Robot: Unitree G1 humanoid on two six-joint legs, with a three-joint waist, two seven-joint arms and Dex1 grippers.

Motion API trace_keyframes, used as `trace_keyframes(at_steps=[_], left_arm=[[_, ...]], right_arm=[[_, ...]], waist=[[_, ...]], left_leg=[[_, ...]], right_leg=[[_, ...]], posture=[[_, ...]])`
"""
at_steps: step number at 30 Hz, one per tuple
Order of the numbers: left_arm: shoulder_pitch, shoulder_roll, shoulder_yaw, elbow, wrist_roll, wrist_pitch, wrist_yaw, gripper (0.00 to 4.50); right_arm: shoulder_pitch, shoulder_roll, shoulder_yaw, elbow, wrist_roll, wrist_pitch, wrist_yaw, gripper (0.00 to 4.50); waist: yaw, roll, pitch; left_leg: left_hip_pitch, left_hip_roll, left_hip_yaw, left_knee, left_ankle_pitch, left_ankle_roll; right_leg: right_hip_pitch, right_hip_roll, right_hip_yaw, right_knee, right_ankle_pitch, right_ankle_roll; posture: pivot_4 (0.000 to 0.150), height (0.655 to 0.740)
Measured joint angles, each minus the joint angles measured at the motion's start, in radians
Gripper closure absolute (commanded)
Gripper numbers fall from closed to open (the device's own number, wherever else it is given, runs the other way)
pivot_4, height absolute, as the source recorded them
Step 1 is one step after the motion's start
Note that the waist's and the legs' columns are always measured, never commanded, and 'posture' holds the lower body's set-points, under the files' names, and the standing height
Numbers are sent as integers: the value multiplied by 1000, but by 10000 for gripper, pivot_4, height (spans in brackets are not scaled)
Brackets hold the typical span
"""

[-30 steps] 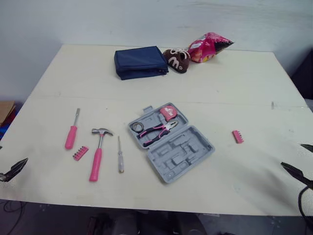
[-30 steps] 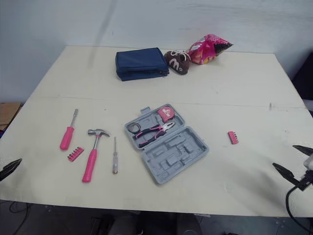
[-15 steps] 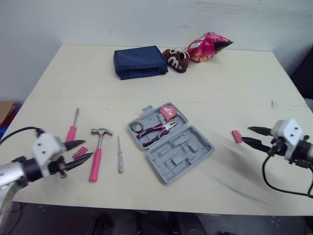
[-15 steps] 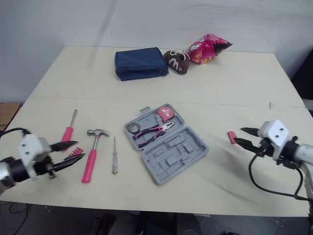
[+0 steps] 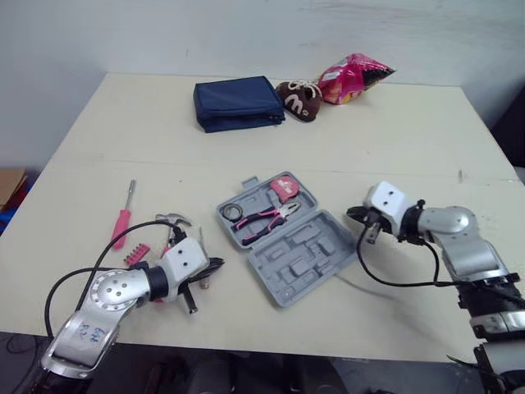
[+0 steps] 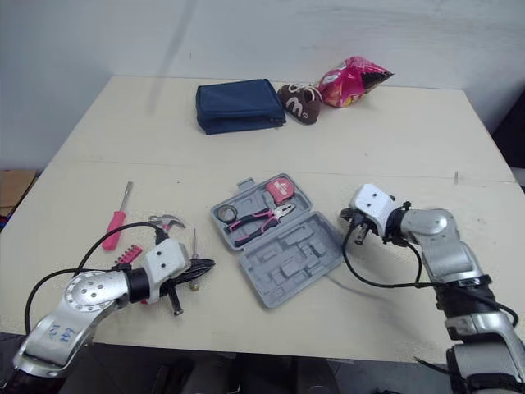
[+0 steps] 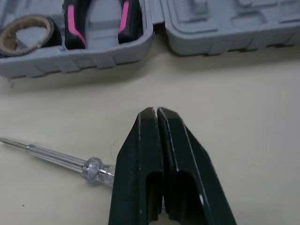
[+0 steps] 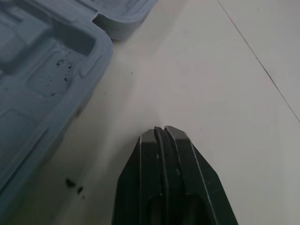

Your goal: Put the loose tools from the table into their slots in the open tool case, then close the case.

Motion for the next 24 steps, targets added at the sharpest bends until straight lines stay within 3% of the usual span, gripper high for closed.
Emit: trace_keyframes(at_steps=[15, 24], left_arm=[[-121, -110, -127, 10, 97, 135, 83, 44595], [-178, -158, -165, 62, 125, 131, 101, 44595]], right_arm=[[-115, 109, 42, 118, -68, -40, -4, 45000], [-51, 64, 17, 26, -27, 11, 106, 45000]], waist=[[11, 0, 0], [19, 0, 0]], left_leg=[[0, 0, 0, 5, 0, 1], [0, -1, -3, 5, -1, 1]], right_leg=[[1, 0, 0, 2, 0, 0], [4, -1, -3, 1, 0, 0]], posture=[[1500, 7400], [1500, 7400]])
